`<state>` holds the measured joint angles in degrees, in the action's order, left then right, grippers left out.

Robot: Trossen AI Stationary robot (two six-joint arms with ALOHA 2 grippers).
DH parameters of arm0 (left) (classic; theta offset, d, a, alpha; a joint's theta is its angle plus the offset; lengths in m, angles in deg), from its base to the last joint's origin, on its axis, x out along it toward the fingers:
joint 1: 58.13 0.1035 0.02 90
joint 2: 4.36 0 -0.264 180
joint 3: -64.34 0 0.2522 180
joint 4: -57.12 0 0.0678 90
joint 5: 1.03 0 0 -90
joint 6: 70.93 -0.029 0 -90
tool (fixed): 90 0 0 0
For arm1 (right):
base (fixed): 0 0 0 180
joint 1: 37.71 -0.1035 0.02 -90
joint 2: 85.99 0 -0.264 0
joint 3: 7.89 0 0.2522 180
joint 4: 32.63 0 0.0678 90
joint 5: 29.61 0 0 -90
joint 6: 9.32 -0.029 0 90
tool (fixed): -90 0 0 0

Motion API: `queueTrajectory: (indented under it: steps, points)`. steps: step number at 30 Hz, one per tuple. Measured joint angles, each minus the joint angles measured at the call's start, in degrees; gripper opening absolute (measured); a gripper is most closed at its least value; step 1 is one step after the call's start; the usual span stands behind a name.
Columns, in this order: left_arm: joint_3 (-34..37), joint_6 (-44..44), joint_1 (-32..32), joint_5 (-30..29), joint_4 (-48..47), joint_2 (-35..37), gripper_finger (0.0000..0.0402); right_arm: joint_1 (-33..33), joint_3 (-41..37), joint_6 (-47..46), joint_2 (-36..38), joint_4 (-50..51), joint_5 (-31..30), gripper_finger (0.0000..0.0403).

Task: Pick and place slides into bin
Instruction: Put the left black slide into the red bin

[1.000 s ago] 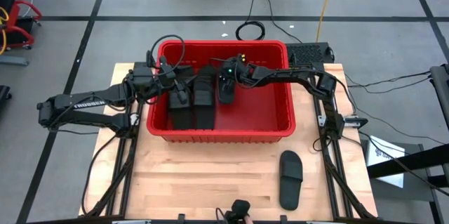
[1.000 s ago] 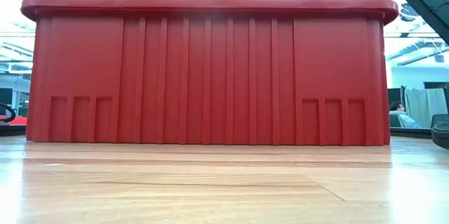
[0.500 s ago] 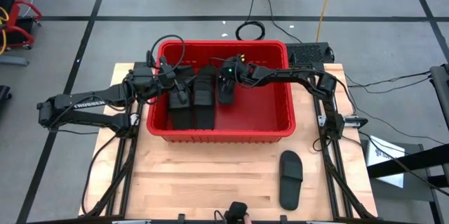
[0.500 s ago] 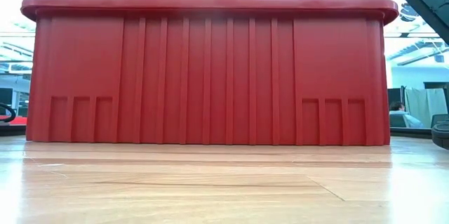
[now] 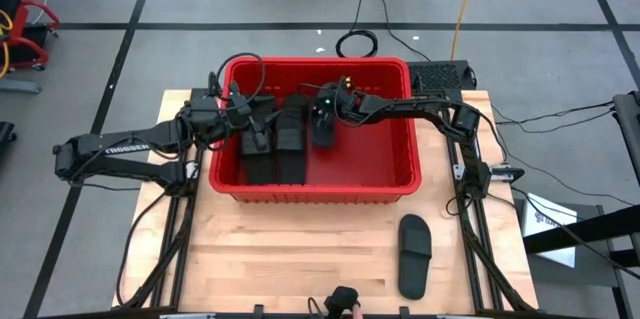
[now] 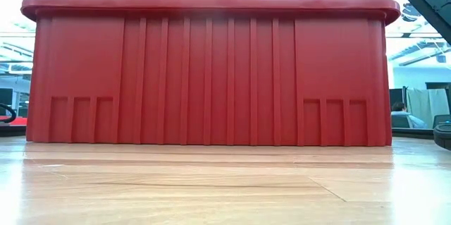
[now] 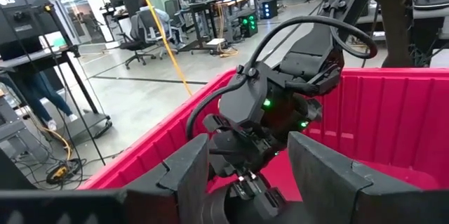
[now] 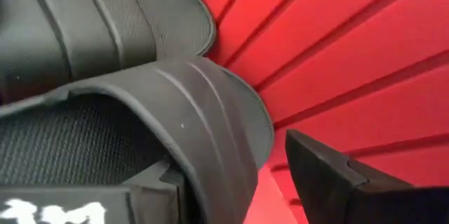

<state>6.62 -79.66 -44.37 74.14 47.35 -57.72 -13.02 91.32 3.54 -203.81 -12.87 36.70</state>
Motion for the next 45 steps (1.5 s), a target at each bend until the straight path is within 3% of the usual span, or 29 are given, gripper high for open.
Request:
queueTrajectory:
  steps: [11,20,27,36,45]
  points:
    - [-0.02,0.03,-0.37,-0.02,0.02,0.0,0.02,-1.1,-0.02,-0.28,0.0,2.78,4.69,0.0179]
    - [-0.02,0.48,-1.25,-0.02,0.04,0.0,0.02,-1.16,-0.02,-0.24,0.0,-1.66,4.32,0.0172]
    - [-0.02,0.46,-2.7,-0.04,0.04,0.0,0.02,-0.76,-0.02,-1.68,0.0,2.39,4.92,0.0172]
    - [-0.02,0.44,-3.39,-0.2,0.04,0.0,0.02,-0.72,-0.04,-2.64,0.0,4.79,14.03,0.0171]
    - [-0.02,0.5,-3.39,-0.2,-1.03,0.02,0.02,-0.75,-0.04,-3.17,0.13,4.94,14.73,0.0169]
